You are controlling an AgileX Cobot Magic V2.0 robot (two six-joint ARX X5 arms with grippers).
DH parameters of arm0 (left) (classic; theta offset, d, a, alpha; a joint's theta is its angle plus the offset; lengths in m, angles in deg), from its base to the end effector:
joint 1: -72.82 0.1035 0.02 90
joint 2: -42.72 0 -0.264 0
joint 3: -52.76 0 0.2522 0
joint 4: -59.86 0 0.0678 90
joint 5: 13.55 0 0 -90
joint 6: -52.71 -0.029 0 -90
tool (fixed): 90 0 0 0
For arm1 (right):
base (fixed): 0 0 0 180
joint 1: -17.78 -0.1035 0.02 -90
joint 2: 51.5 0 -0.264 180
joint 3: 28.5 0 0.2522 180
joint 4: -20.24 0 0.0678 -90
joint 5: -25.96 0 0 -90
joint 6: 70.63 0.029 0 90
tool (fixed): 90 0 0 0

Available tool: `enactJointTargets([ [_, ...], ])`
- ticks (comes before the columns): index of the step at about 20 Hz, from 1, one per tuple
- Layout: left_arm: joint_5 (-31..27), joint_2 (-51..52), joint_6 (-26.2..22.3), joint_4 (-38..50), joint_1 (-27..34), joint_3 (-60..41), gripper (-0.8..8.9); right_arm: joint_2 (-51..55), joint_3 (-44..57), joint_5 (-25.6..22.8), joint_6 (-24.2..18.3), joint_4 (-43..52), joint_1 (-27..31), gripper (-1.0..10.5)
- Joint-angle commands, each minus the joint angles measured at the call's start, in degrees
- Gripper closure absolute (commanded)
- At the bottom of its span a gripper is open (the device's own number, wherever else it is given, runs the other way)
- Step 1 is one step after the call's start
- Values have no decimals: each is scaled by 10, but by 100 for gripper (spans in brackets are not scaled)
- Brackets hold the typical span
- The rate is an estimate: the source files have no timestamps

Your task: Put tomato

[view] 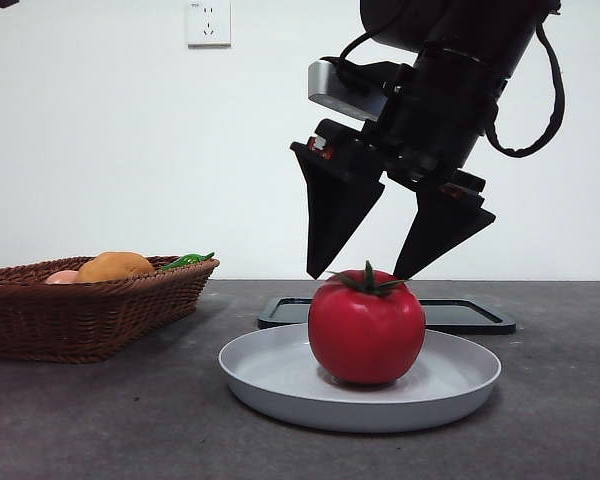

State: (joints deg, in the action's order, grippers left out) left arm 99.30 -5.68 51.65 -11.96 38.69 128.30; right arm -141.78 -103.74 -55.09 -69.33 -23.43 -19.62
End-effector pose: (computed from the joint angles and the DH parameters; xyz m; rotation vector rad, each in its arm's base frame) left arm 0.1066 -0.0858 0.3495 0.0958 0.7989 -0.9495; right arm 0.2475 0.1949 0.2196 -0.2386 1.0266 0.7235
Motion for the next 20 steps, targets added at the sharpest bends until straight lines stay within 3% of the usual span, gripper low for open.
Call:
enactJointTargets([
  [1,4,-3,-10,5,-3,10,283,-20,-12,0,3,4,-8,338],
  [8,4,-3,-10,5,-3,10,283,-70,-12,0,13,16,-19,340],
  [9,4,-3,-10,5,-3,10,283,-74,-12,0,16,16,-19,360],
  [14,4,-3,-10,5,-3,10,283,-75,-12,-2,28,6,-19,688],
  [20,3,-3,-10,5,-3,10,283,-60,-40,-4,26,-18,-18,696],
])
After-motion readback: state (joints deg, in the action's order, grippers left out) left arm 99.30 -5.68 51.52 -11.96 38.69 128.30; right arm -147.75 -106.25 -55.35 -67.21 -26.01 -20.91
